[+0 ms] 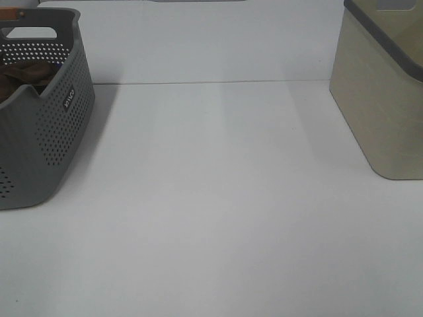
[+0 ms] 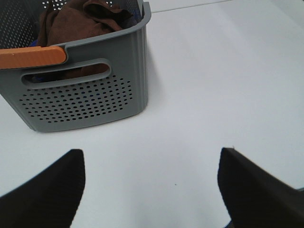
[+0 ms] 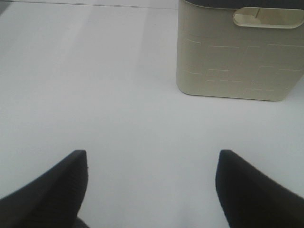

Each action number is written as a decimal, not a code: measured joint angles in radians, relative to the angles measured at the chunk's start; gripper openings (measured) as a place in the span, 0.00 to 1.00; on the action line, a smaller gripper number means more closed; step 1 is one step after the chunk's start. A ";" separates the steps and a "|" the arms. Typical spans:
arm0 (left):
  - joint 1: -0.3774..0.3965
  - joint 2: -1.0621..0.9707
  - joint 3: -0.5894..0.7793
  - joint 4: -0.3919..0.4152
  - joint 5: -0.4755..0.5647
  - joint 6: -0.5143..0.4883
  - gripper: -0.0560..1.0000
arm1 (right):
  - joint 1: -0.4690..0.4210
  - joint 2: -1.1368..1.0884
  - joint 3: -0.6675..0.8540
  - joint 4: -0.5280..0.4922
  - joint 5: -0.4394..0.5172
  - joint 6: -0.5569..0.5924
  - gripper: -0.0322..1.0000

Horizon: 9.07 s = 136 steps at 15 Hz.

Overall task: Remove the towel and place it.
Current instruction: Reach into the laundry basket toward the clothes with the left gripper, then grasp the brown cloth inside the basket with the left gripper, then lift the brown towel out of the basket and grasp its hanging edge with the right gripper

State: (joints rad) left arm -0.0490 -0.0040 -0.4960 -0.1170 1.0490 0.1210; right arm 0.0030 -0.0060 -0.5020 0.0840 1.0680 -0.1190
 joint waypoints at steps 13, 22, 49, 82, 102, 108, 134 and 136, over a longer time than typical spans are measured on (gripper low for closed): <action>0.000 0.000 0.000 0.000 0.000 0.000 0.75 | 0.000 0.000 0.000 0.000 0.000 0.000 0.72; 0.000 0.000 0.000 0.000 0.000 0.000 0.75 | 0.000 0.000 0.000 0.000 0.000 0.000 0.72; 0.000 1.732 -1.054 0.323 -0.230 -0.199 0.69 | 0.000 0.000 0.000 0.000 0.000 0.000 0.72; 0.161 2.434 -1.632 0.415 -0.391 -0.251 0.36 | 0.000 0.000 0.000 0.000 0.000 0.000 0.72; 0.035 1.970 -1.632 0.072 -0.337 0.076 0.05 | 0.000 0.000 0.000 0.000 0.000 0.000 0.72; -0.219 1.770 -1.632 0.022 -0.303 0.211 0.05 | 0.000 0.000 0.000 0.000 0.000 0.000 0.72; -0.803 1.796 -1.632 -0.037 -0.161 0.219 0.05 | 0.000 1.207 -0.011 1.486 -0.132 -1.683 0.72; -0.803 1.796 -1.632 -0.047 -0.198 0.219 0.05 | 0.000 1.311 -0.011 1.581 -0.115 -1.789 0.72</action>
State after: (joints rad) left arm -0.8520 1.7920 -2.1280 -0.1640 0.8510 0.3400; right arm 0.0030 1.3050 -0.5130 1.6650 0.9530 -1.9080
